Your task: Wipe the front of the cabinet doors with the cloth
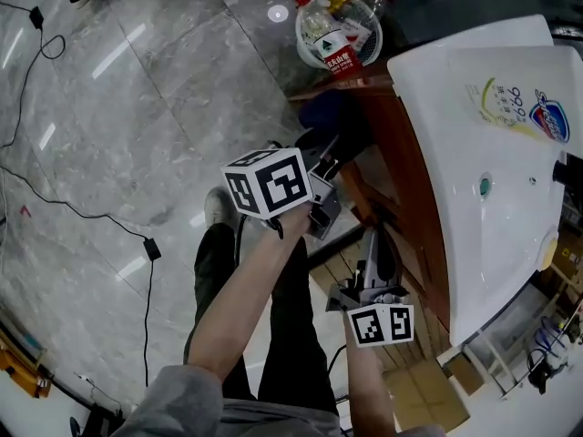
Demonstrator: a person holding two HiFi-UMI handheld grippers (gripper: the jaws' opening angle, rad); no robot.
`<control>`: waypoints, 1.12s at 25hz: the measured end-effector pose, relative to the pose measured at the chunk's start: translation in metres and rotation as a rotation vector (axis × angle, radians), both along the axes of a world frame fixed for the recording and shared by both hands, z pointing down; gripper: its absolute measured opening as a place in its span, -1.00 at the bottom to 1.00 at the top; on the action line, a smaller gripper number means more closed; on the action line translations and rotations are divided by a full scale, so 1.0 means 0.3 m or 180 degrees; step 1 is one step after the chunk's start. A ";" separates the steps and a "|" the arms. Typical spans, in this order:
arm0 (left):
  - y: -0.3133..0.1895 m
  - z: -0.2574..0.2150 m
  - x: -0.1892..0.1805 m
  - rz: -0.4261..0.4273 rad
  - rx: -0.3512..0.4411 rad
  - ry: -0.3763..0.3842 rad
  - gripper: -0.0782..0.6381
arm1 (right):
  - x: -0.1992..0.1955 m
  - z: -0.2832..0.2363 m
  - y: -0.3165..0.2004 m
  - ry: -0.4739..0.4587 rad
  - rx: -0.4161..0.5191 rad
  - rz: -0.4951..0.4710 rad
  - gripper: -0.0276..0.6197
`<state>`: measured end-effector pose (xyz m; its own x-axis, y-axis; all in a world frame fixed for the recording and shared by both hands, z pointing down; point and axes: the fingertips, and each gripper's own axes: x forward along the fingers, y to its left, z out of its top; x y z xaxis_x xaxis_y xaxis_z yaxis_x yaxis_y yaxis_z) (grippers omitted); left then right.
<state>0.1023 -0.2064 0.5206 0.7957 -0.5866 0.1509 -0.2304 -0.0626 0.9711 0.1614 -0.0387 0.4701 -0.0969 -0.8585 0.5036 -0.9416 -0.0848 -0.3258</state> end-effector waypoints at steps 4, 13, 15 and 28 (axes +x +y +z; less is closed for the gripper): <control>0.004 0.103 0.004 -0.0022 -0.0109 -0.0149 -0.64 | 0.009 0.014 -0.001 0.0014 -0.0019 0.0009 -0.88; 0.044 0.361 0.030 0.0094 -0.0345 -0.0563 -0.64 | 0.012 0.058 0.032 0.0002 -0.0125 0.0079 -0.88; 0.052 0.413 0.036 0.0145 -0.0397 -0.0640 -0.64 | 0.014 0.060 0.038 -0.0001 -0.0137 0.0097 -0.88; 0.076 0.617 0.043 0.0528 -0.0432 -0.1213 -0.64 | 0.039 0.101 0.054 -0.0012 -0.0180 0.0124 -0.88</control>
